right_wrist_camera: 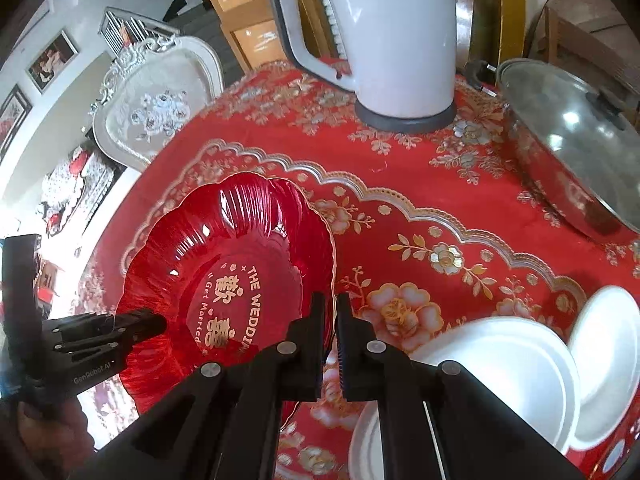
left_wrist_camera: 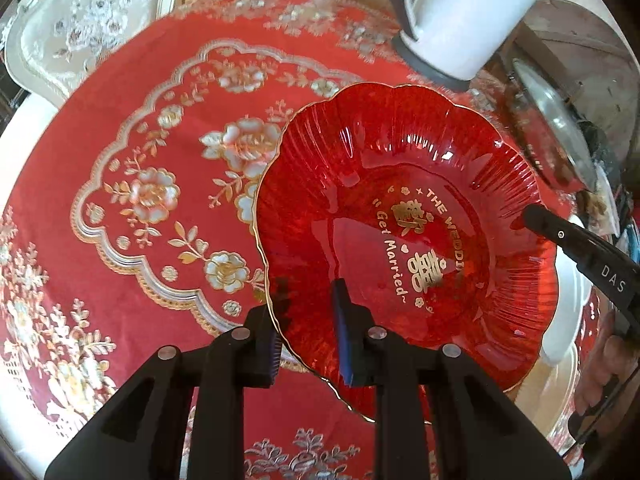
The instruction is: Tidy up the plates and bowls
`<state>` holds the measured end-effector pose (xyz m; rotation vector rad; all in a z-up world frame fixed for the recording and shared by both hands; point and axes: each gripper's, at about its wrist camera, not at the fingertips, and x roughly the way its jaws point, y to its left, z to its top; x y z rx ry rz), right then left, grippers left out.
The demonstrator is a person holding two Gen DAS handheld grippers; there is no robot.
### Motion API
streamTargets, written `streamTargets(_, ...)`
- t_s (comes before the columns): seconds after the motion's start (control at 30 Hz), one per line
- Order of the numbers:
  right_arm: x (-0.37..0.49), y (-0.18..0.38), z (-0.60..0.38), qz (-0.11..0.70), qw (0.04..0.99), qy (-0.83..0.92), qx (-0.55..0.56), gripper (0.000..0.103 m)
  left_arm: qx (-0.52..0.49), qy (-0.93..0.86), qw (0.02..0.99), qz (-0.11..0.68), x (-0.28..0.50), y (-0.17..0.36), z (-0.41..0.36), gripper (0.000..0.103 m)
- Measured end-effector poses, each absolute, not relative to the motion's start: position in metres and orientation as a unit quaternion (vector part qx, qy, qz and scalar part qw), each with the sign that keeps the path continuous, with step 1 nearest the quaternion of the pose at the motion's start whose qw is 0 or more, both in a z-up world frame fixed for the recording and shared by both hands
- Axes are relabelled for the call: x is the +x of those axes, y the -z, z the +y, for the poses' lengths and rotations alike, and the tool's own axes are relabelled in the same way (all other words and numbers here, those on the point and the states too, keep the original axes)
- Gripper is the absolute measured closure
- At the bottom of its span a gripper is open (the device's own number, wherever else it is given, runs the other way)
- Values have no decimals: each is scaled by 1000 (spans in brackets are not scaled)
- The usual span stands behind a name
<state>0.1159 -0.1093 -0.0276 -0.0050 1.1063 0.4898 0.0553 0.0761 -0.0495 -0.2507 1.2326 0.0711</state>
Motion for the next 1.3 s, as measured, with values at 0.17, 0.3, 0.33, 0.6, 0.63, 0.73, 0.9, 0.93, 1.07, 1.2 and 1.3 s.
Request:
streamTargets(0.17,77,4,-121,509,832,-217,19,97,-95,2,819,566,30,32,78,83)
streamTargets(0.3,30,-3,-141,505,835,-216,43,96,-70,38,822,564,-8,24,73,83)
streamTargets(0.33,15,-3,-148,504,834,-217,52,96,-61,46,824,561,-18,23,69,83)
streamTargets(0.6,-88,19,-189,513,827,-216,78,96,9,94,821,563,-116,34,29,81)
streamTargets(0.63,-101,26,-195,518,824,-215,81,96,10,96,815,571,-127,40,23,81)
streamTargets(0.73,-132,45,-213,529,818,-205,92,96,22,94,802,589,-153,53,6,81)
streamTargets(0.9,-162,56,-238,531,817,-199,103,96,49,87,807,582,-179,52,-22,81)
streamTargets(0.93,-163,56,-240,530,817,-201,101,96,50,83,809,580,-181,53,-25,81)
streamTargets(1.07,-170,59,-248,527,819,-206,93,96,38,71,811,580,-185,60,-32,81)
streamTargets(1.2,-173,63,-253,529,818,-210,87,95,39,60,815,575,-192,63,-42,81)
streamTargets(1.3,-174,63,-252,530,815,-222,77,94,37,52,810,583,-193,70,-45,77)
